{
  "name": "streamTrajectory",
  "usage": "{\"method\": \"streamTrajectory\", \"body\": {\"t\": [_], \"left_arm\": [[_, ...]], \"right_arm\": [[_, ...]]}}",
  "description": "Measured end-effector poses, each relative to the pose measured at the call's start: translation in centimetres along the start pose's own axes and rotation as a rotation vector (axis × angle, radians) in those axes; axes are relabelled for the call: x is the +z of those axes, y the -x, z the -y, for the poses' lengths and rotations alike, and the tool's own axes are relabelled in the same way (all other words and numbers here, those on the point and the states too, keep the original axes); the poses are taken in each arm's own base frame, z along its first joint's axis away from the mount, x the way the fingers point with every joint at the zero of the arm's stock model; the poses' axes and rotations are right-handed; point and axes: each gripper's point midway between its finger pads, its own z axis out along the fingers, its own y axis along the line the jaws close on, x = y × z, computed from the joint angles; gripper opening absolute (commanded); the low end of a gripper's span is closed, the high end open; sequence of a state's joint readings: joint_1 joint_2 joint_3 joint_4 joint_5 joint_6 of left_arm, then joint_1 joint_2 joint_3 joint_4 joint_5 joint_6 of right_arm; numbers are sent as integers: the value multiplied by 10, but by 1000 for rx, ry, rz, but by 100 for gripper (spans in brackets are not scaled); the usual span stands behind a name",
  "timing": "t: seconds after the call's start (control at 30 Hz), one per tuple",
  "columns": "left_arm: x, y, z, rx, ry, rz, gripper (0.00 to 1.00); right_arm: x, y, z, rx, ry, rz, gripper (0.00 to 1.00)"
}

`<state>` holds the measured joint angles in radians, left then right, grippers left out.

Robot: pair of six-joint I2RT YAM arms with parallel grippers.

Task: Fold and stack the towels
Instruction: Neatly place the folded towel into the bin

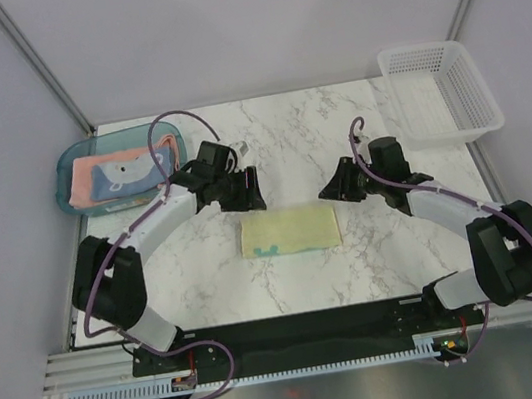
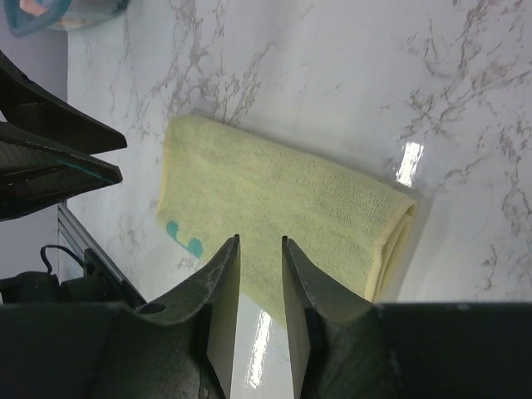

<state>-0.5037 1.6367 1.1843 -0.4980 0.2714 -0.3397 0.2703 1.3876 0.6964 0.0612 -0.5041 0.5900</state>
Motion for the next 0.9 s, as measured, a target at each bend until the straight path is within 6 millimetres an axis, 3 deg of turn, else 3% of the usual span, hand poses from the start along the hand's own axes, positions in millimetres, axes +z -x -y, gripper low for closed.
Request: {"method": "streamTrajectory", "body": {"t": [0.17,0.3,0.47,0.6,0.7,0.9], "left_arm": [[-6,-38,-21,-46,14,-54,60],[2,-67,-40,-97,26,-113,47],[11,-70,-52,-132,36,-113,38],[20,-73,-63,-164,40,-120,54],[23,-83,-62,-192,6,-138,58],[26,-81,-50,-216,-69,-122,59]], "right_arm": [[-2,-36,-1,13,45,-103,32],[-4,-67,-5,18,94,-194,31],[-2,-89,7,36,90,-239,31],[0,-107,21,58,69,-277,31],[-1,-116,27,68,60,-289,31],[0,-112,26,50,72,-272,31]]}}
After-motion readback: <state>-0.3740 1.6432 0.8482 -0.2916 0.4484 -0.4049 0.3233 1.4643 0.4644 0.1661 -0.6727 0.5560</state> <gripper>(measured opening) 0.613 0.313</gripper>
